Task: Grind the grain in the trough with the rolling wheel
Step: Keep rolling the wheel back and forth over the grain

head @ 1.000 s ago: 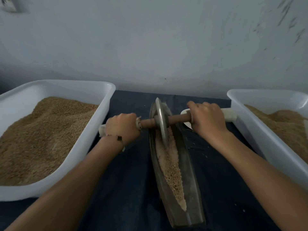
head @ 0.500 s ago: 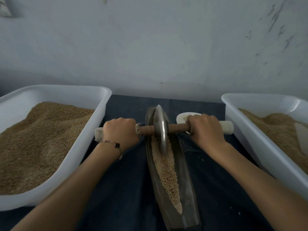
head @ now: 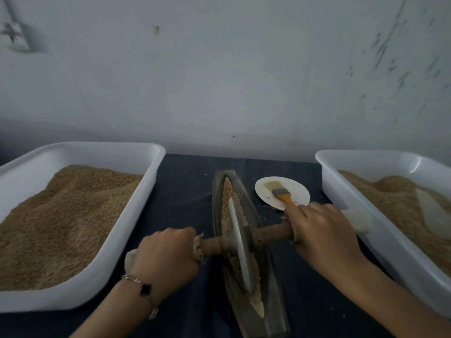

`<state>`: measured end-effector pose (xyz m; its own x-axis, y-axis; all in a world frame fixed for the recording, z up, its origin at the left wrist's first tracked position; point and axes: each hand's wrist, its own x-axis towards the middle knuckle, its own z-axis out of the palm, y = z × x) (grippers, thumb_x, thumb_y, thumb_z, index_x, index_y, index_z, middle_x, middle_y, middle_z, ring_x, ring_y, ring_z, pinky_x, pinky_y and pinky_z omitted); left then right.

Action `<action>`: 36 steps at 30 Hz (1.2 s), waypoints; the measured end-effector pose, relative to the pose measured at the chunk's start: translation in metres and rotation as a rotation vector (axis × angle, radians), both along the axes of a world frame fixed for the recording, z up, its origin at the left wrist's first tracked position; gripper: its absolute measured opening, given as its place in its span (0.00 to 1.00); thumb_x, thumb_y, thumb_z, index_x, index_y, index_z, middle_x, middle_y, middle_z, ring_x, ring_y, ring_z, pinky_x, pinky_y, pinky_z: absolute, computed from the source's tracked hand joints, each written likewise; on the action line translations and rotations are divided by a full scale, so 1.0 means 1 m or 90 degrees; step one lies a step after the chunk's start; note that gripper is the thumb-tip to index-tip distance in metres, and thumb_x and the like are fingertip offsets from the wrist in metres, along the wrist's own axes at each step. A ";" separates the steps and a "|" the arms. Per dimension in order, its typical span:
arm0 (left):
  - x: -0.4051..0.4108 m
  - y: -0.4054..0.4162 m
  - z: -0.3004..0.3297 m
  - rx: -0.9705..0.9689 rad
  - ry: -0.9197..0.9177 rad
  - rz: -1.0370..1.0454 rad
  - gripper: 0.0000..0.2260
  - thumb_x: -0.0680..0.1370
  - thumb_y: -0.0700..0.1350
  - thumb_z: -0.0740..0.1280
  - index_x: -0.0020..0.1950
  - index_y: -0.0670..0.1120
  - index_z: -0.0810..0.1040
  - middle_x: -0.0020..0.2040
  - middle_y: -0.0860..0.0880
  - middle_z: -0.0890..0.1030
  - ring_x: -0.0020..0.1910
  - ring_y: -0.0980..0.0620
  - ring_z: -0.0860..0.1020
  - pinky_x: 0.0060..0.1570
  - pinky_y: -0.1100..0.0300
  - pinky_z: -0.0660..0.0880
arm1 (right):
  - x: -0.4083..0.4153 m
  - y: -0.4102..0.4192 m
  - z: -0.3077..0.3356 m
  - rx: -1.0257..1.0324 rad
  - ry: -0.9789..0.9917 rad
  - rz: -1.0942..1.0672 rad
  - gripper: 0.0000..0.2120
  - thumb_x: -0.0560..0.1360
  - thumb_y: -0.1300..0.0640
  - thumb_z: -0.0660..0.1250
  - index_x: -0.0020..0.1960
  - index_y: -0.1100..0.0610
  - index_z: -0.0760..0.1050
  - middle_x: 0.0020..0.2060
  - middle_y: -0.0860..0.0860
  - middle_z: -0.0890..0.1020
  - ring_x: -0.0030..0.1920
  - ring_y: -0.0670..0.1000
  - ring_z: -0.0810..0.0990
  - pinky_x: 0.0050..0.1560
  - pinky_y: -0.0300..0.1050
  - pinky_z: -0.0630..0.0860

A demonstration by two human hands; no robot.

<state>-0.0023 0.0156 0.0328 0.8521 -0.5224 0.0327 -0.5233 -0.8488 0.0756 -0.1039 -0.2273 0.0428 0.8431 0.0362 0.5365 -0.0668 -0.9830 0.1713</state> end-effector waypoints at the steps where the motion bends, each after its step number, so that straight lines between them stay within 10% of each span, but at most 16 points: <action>1: 0.001 -0.002 0.001 0.003 -0.011 0.004 0.07 0.74 0.53 0.60 0.38 0.54 0.66 0.35 0.56 0.73 0.32 0.60 0.71 0.29 0.63 0.63 | 0.004 -0.002 -0.001 0.010 0.007 -0.004 0.20 0.50 0.63 0.82 0.37 0.55 0.76 0.28 0.49 0.77 0.28 0.51 0.75 0.28 0.45 0.67; 16: 0.104 -0.043 -0.004 -0.081 -0.130 0.047 0.08 0.78 0.53 0.60 0.42 0.51 0.71 0.37 0.53 0.76 0.37 0.52 0.76 0.42 0.56 0.75 | 0.110 -0.030 -0.005 0.021 -0.069 -0.068 0.11 0.63 0.67 0.75 0.36 0.58 0.74 0.29 0.53 0.78 0.31 0.56 0.75 0.34 0.44 0.64; 23: 0.086 -0.047 0.000 -0.002 -0.302 0.007 0.10 0.76 0.53 0.60 0.37 0.52 0.64 0.30 0.56 0.66 0.31 0.55 0.67 0.35 0.60 0.62 | 0.082 -0.034 -0.029 0.105 -0.035 -0.094 0.04 0.69 0.61 0.71 0.41 0.55 0.77 0.34 0.51 0.80 0.35 0.54 0.77 0.37 0.47 0.70; 36: -0.013 0.000 0.007 0.041 -0.116 -0.022 0.09 0.74 0.55 0.58 0.37 0.55 0.63 0.33 0.57 0.70 0.32 0.58 0.69 0.28 0.63 0.61 | -0.020 -0.013 -0.017 -0.005 -0.064 0.007 0.17 0.55 0.69 0.77 0.34 0.55 0.73 0.27 0.50 0.74 0.27 0.52 0.71 0.31 0.44 0.60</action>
<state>-0.0156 0.0152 0.0394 0.8163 -0.5578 0.1497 -0.5529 -0.8297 -0.0770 -0.1239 -0.2407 0.0257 0.7842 0.0499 0.6185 -0.0730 -0.9824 0.1718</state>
